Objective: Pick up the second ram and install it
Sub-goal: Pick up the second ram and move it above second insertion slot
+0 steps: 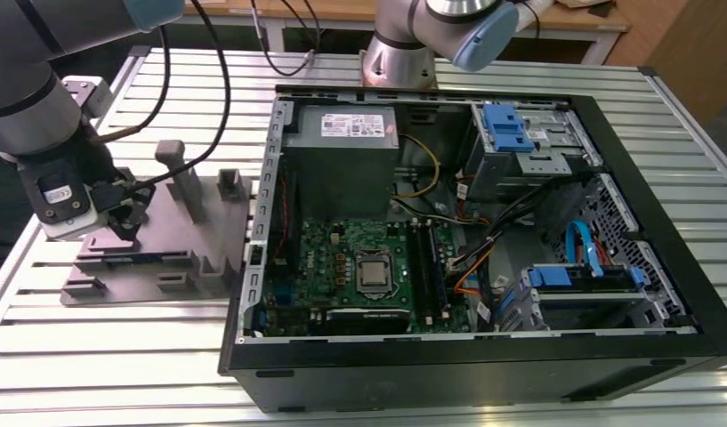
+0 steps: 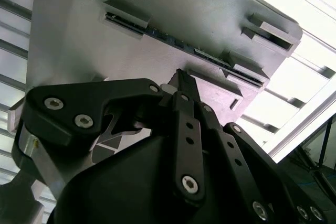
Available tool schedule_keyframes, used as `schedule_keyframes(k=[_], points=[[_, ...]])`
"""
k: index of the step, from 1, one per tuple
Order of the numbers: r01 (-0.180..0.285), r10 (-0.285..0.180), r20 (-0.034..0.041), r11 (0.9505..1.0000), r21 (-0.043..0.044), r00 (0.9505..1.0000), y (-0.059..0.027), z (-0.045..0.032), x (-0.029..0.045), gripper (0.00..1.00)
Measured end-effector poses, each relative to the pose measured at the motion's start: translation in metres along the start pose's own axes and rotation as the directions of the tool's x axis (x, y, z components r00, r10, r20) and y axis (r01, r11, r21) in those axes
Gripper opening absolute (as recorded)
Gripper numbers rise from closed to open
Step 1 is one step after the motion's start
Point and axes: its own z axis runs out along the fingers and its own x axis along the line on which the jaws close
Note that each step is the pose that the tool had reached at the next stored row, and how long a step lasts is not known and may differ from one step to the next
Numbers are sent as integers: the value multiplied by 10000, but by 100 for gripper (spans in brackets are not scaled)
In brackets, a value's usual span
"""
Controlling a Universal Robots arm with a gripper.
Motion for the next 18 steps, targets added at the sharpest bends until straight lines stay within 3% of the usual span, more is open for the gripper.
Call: schedule_keyframes(k=[5,10,13,18], points=[[96,-96,-3,10000,-2,10000,0,0,0,10],[861,-861,-29,9963,-25,9963,0,1,0,10],[1396,-1396,-46,9902,-42,9902,0,1,0,10],[2254,-2254,-73,9742,-71,9742,0,2,0,10]])
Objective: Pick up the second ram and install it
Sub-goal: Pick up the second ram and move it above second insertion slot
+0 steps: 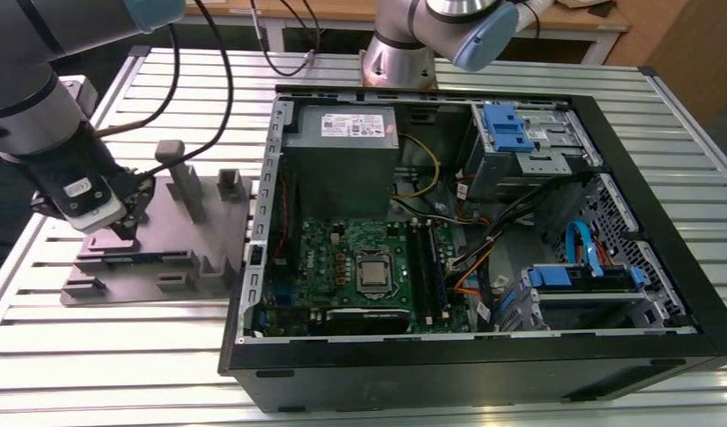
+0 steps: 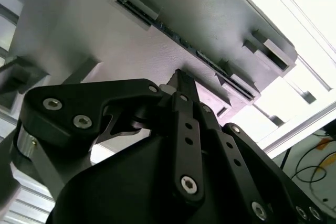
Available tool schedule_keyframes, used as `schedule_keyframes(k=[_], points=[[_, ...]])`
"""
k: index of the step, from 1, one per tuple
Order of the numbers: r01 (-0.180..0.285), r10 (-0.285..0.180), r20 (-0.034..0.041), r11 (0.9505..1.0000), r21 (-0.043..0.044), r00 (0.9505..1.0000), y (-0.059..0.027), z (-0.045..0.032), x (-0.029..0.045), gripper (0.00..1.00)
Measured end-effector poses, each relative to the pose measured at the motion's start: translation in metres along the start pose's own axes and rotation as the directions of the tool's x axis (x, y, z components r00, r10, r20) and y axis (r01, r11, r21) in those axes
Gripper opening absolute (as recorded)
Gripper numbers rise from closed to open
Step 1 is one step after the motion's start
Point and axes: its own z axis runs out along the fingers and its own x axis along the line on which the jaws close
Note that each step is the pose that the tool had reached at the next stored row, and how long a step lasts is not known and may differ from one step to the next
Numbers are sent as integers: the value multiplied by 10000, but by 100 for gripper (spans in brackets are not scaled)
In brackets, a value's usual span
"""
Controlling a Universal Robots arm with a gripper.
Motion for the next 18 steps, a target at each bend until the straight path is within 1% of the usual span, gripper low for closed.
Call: schedule_keyframes(k=[2,5,9,13,18], points=[[296,-296,-10,9996,-8,9996,0,0,0,10],[710,-710,-24,9975,-21,9975,0,0,0,10],[1225,-1225,-41,9925,-37,9925,0,1,0,10],[1734,-1734,-57,9848,-53,9848,0,1,0,10],[2336,-2336,-75,9723,-75,9723,0,1,0,10]])
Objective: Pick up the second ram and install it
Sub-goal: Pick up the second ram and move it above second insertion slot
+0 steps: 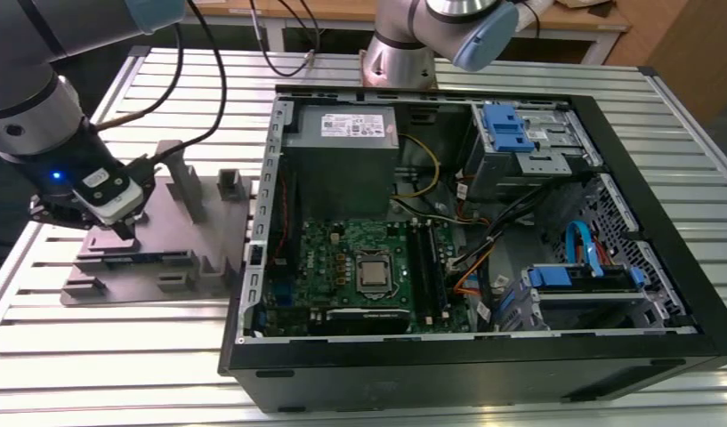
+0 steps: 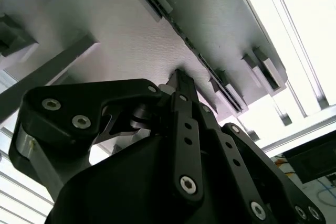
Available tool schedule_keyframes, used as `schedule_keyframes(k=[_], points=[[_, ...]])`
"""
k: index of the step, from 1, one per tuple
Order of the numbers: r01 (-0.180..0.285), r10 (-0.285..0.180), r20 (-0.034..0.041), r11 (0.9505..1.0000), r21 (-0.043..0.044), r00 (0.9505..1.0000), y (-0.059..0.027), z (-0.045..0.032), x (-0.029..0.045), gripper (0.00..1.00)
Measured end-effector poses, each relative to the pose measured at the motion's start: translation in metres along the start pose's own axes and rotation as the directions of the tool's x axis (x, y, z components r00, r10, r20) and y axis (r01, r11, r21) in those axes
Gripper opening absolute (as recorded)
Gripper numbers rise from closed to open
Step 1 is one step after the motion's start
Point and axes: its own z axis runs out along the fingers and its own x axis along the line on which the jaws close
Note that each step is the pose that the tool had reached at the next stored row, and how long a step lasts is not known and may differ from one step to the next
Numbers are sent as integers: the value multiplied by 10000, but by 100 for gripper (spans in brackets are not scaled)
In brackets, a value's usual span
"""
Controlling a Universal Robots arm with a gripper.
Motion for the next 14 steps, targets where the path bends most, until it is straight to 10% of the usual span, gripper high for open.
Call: schedule_keyframes(k=[14], points=[[1606,-1606,-53,9870,-49,9870,0,1,0,10]])
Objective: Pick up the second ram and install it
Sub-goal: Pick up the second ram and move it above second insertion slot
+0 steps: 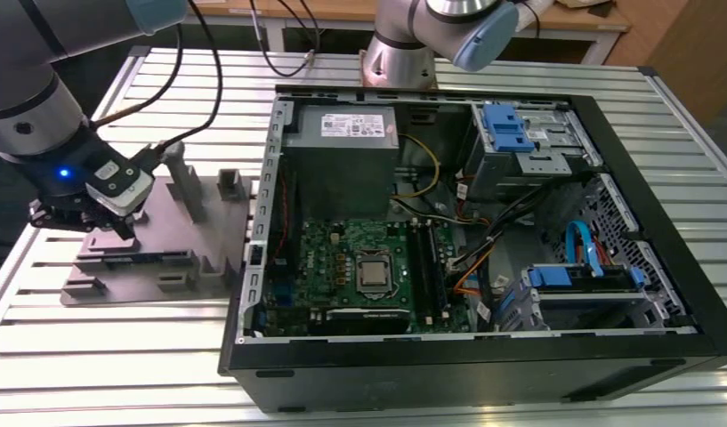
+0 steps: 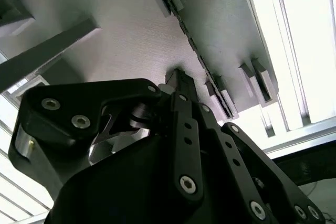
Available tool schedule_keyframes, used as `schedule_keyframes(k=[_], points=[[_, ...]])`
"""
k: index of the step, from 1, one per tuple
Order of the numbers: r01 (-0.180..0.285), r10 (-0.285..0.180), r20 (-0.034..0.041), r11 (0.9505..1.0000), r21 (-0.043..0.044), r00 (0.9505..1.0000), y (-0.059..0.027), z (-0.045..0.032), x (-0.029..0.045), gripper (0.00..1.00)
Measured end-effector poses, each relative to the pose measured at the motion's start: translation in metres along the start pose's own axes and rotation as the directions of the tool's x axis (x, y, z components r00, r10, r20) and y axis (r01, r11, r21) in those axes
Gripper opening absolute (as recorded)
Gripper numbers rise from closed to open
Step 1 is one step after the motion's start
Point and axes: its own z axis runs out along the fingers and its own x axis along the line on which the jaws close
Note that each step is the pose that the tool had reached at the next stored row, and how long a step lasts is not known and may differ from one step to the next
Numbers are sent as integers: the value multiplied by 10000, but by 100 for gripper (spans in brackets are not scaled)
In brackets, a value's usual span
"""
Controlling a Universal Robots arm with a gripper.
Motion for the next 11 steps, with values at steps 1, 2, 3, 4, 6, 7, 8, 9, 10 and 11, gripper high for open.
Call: schedule_keyframes(k=[1,2,3,4,6,7,8,9,10,11], points=[[117,-117,-4,9999,-3,9999,0,0,0,10],[236,-236,-8,9997,-7,9997,0,0,0,10],[352,-352,-12,9994,-10,9994,0,0,0,10],[465,-465,-17,9989,-13,9989,0,0,0,10],[697,-697,-25,9976,-20,9976,0,0,0,10],[807,-808,-28,9967,-24,9967,0,0,0,10],[918,-918,-31,9958,-27,9958,0,0,0,10],[1029,-1029,-35,9947,-30,9947,0,0,0,10],[1138,-1138,-39,9935,-34,9935,0,0,0,10],[1248,-1248,-42,9922,-37,9922,0,0,0,10]])
